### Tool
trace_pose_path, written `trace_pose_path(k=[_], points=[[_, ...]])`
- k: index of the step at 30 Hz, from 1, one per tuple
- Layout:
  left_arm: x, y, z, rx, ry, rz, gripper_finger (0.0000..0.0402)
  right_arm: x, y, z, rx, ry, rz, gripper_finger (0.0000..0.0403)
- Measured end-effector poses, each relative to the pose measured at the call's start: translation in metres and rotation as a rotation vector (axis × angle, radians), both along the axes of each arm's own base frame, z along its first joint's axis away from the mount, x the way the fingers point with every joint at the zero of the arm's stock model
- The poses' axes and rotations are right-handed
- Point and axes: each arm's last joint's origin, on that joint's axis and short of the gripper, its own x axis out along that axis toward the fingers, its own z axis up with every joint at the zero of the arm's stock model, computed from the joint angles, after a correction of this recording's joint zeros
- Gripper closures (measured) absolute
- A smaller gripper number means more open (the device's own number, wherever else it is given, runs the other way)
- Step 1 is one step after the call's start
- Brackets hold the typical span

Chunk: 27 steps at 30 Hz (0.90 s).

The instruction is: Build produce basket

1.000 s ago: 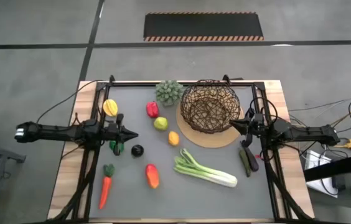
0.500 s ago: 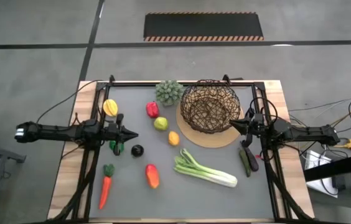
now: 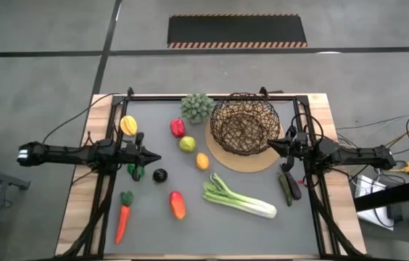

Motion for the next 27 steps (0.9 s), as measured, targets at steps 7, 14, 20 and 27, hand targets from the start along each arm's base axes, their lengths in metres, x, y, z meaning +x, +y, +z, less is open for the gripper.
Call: trace_pose_path(k=[7,14,20,27], points=[[0.0,0.0,-0.0001,0.0,0.001,0.0,0.0401,0.0,0.0,0.0,0.0,0.0,0.0,0.038],[0.0,0.0,-0.0001,0.0,0.001,0.0,0.0401,0.0,0.0,0.0,0.0,0.0,0.0,0.038],[0.0,0.0,-0.0001,0.063,0.001,-0.006,0.0401,0.0,0.0,0.0,0.0,0.0,0.0,0.038],[0.0001,0.0017,0.0085,0.262,-0.078,0.04,0.0401,0.0004,0.0016,-0.0004,0.166,-0.037,0.062,0.038]])
